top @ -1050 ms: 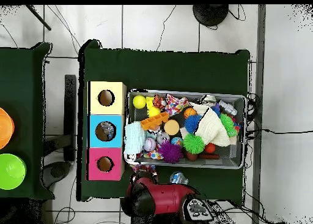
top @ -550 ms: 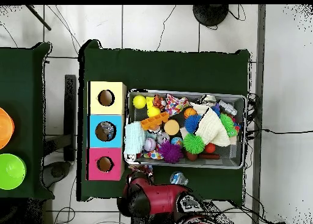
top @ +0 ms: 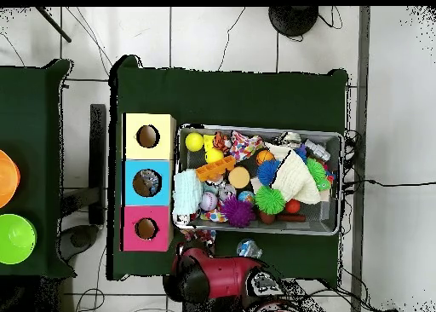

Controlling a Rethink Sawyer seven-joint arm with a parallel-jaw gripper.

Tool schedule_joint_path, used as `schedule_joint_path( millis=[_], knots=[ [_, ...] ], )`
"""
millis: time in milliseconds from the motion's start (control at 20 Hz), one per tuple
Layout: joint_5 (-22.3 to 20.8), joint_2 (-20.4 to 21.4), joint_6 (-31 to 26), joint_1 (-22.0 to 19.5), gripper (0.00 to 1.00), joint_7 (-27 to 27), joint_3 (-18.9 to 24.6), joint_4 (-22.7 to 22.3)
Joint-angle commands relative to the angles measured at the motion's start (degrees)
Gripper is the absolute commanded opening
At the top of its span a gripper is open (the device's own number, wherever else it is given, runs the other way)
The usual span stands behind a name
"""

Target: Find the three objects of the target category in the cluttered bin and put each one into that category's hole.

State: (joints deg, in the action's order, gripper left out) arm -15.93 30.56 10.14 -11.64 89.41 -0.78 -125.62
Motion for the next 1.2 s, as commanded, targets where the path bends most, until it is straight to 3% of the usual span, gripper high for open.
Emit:
schedule_joint_path(
  millis=[50,250,500,600,950,1200],
  knots=[
    [3.8,0.8,1.1,-0.5,0.0,11.6,1.7,5.6],
    [4.1,4.2,-2.3,-0.7,0.0,11.0,2.0,4.8],
    [4.5,19.2,-16.8,-4.9,0.0,7.1,5.7,0.1],
    [4.9,23.3,-21.6,-5.2,0.0,5.3,5.6,-0.3],
    [5.8,34.1,-34.3,-6.9,0.0,1.0,5.7,-1.0],
    [6.1,39.2,-43.3,-5.9,0.0,-0.8,4.9,1.0]
  ],
)
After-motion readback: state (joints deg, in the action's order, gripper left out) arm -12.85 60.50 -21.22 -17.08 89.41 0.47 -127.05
